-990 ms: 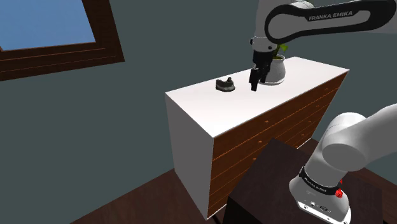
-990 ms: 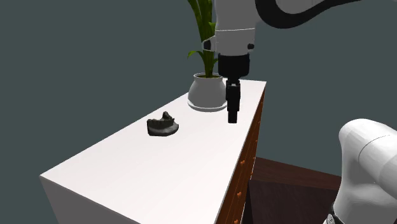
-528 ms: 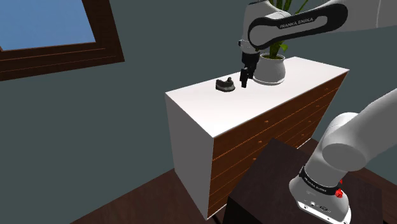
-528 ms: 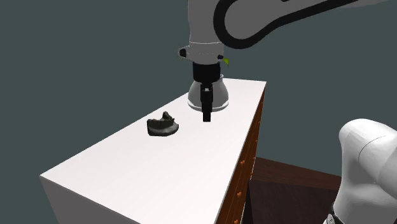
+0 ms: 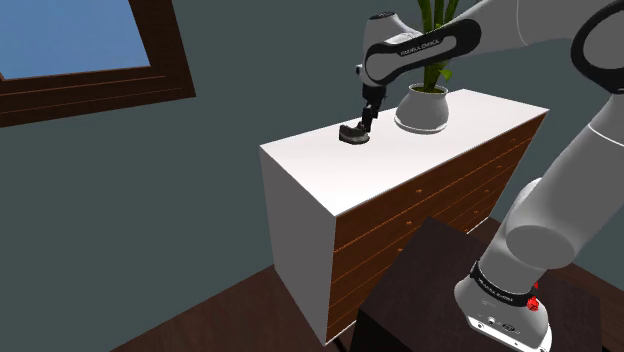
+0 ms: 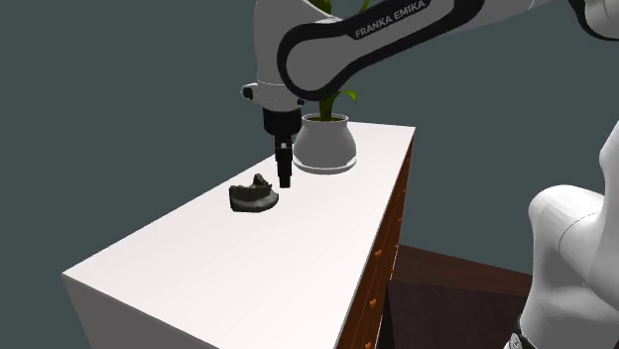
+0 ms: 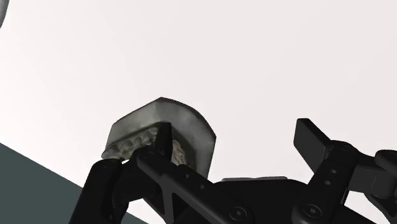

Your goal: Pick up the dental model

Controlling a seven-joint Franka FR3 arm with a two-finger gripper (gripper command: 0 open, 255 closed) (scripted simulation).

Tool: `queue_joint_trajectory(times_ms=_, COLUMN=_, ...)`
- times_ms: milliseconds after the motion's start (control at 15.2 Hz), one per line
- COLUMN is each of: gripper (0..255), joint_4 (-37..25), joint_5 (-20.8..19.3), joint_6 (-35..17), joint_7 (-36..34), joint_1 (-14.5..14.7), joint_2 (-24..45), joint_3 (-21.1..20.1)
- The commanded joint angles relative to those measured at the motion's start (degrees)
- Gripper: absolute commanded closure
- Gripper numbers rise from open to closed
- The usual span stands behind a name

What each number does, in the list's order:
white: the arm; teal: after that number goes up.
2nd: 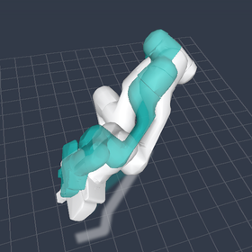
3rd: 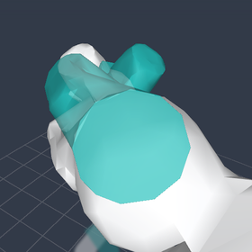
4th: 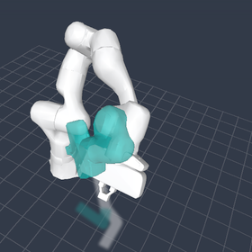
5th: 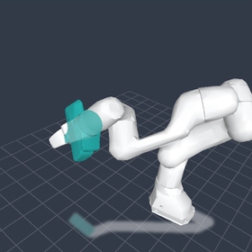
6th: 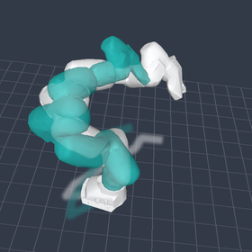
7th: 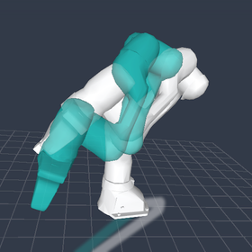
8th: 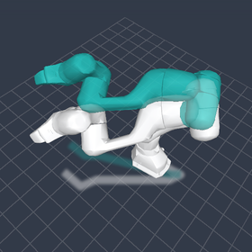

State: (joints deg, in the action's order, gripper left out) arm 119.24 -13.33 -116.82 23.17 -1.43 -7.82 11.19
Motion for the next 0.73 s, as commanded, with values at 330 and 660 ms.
queue_joint_trajectory(times_ms=330, gripper=0, joint_4=-13.22, joint_5=1.21, joint_6=-4.59, joint_7=8.59, joint_1=-0.63, joint_2=14.03, joint_3=1.09)
queue_joint_trajectory(times_ms=660, gripper=0, joint_4=-11.74, joint_5=1.11, joint_6=-7.57, joint_7=8.41, joint_1=-0.8, joint_2=15.41, joint_3=1.1)
